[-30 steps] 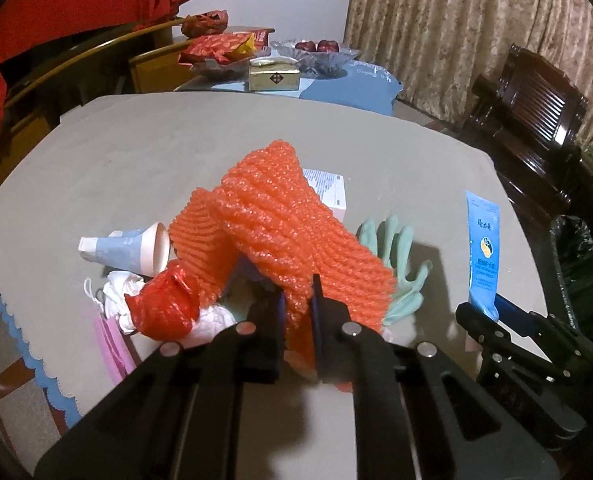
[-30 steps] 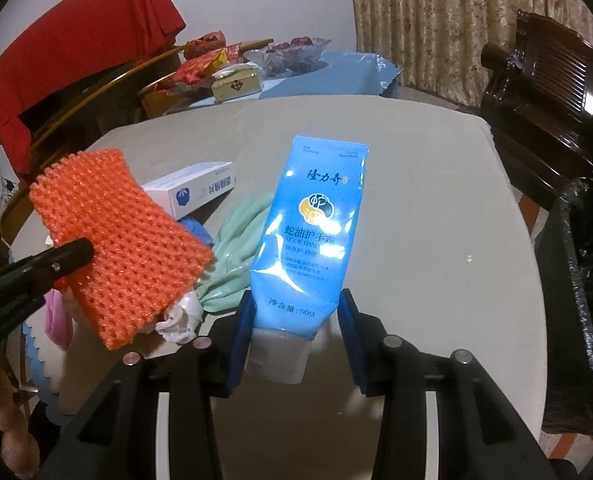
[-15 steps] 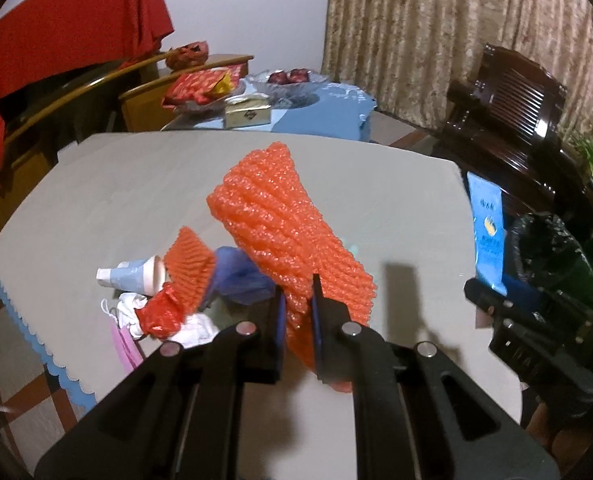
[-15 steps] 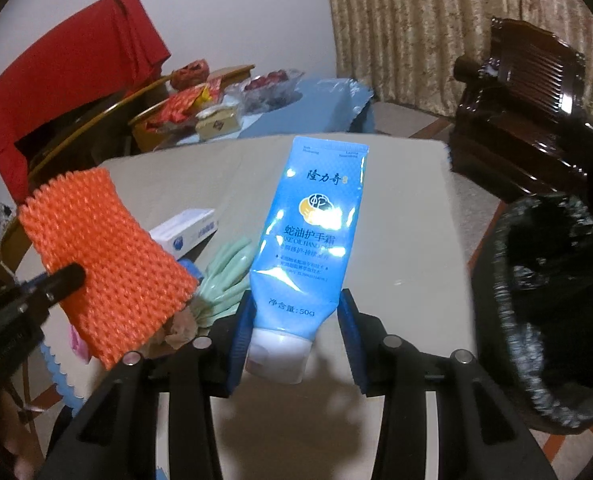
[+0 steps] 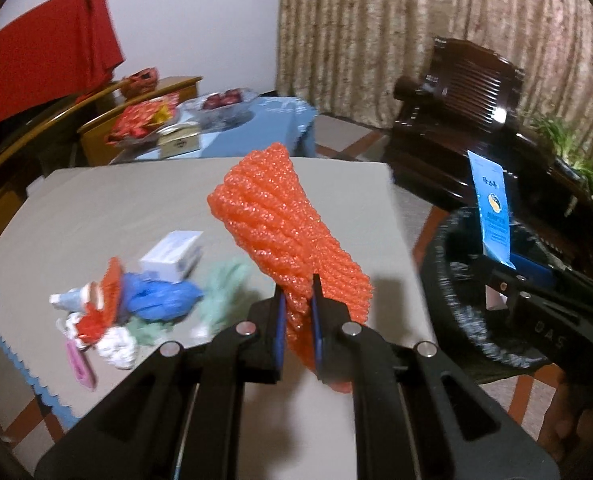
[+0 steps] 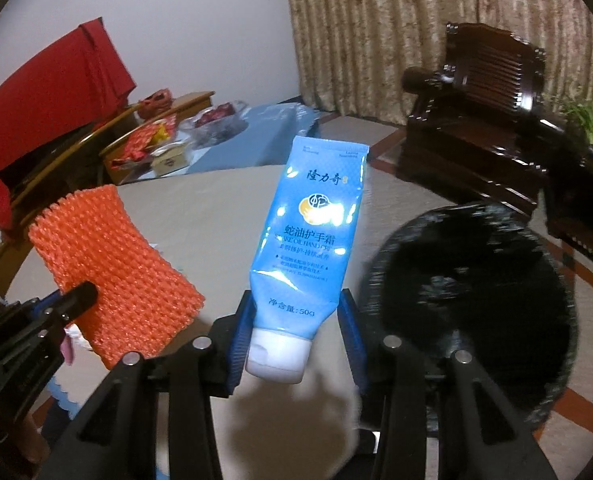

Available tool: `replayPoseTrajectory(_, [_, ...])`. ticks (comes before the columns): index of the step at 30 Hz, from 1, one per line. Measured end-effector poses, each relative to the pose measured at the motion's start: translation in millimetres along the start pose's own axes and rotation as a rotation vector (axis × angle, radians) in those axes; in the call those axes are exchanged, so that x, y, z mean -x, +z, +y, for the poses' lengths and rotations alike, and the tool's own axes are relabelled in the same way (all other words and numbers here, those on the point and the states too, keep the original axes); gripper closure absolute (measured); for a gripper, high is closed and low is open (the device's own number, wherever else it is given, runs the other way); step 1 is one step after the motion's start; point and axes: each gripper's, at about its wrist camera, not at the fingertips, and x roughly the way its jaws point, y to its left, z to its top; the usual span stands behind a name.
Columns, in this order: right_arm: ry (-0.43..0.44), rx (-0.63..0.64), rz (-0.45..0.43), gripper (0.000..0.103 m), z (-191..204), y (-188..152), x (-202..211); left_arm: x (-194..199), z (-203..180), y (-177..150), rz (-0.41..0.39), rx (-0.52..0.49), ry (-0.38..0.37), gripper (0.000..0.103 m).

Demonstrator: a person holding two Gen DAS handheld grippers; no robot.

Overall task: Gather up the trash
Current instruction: 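Carry the orange net and blue tube to the black bin and release both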

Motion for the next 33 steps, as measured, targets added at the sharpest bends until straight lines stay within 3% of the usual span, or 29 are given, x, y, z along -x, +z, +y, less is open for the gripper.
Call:
replayPoseTrajectory(13, [-0.155, -0.037, 0.004, 0.061, -123.7, -2.1, 8.2, -23.7, -135.1, 13.6, 0.005, -0.083, -0.147, 0.093])
replayPoseTrajectory(27, [-0.185, -0.021, 0.091, 0.061, -199.1, -5.1, -34.7, -76.2, -209.3, 10.2, 0.102, -0.079, -0.123, 0.093])
replayPoseTrajectory(31, [-0.136, -0.041, 0.187, 0.061, -230.1, -10.5, -61.4, -94.4, -226.5, 3.7, 0.142, -0.097, -0.136, 0.091])
replayPoseTrajectory(33, [-0.159, -0.045, 0.224, 0.060, -241.1, -15.1, -70.7, -104.0, -231.8, -0.1, 0.171, -0.105, -0.145, 0.084])
